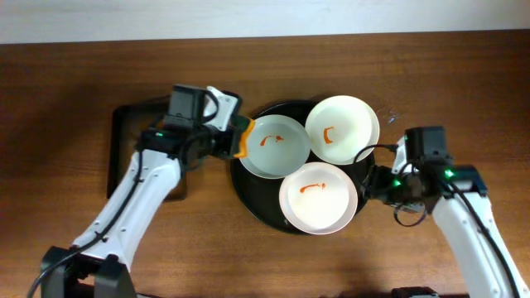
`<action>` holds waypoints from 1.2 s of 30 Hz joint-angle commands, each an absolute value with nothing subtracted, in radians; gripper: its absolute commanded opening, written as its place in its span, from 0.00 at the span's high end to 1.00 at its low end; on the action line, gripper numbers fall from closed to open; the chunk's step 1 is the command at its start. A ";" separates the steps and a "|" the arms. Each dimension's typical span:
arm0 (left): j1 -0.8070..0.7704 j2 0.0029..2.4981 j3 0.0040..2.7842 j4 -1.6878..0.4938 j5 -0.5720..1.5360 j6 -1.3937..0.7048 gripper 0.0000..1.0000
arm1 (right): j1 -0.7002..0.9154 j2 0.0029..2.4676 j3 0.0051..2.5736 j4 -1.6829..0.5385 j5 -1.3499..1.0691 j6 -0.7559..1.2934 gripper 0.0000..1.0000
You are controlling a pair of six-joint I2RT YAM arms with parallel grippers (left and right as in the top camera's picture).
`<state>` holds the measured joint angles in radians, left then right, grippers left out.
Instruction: Clean dirty plates on tray and stack at the side
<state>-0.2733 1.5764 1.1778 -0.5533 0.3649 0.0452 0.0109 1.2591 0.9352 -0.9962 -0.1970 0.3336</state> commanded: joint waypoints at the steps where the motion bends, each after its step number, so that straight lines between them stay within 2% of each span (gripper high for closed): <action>1: -0.389 1.556 1.182 -0.527 0.369 0.062 0.99 | 0.012 1.383 0.947 -1.028 -0.256 0.335 0.41; 7: -0.558 1.654 1.182 -0.478 0.369 0.061 0.99 | 0.014 1.484 0.894 -1.024 -0.290 0.336 0.45; 12: -0.660 1.744 1.182 -0.434 0.369 0.061 0.99 | 0.014 1.484 0.768 -0.879 -0.414 0.358 0.50; 14: -0.688 1.763 1.182 -0.401 0.369 0.062 1.00 | 0.014 1.484 0.759 -0.874 -0.415 0.358 0.58; 16: -0.713 1.785 1.182 -0.354 0.369 0.061 0.99 | 0.014 1.484 0.743 -0.866 -0.415 0.374 0.75; 23: -0.734 1.898 1.182 -0.216 0.370 0.061 0.99 | 0.014 1.484 0.727 -0.840 -0.414 0.384 0.96; 28: -0.793 1.902 1.182 -0.213 0.370 0.061 0.99 | 0.014 1.484 0.727 -0.841 -0.411 0.384 0.96; 31: -0.809 1.901 1.186 -0.308 0.472 -0.021 0.99 | 0.014 1.484 0.727 -0.840 -0.411 0.384 0.96; 33: -0.809 1.901 1.185 -0.378 0.475 -0.034 1.00 | 0.014 1.484 0.727 -0.840 -0.411 0.384 0.96; 36: -0.809 1.902 1.185 -0.371 0.427 -0.034 0.99 | 0.014 1.484 0.727 -0.841 -0.411 0.384 0.96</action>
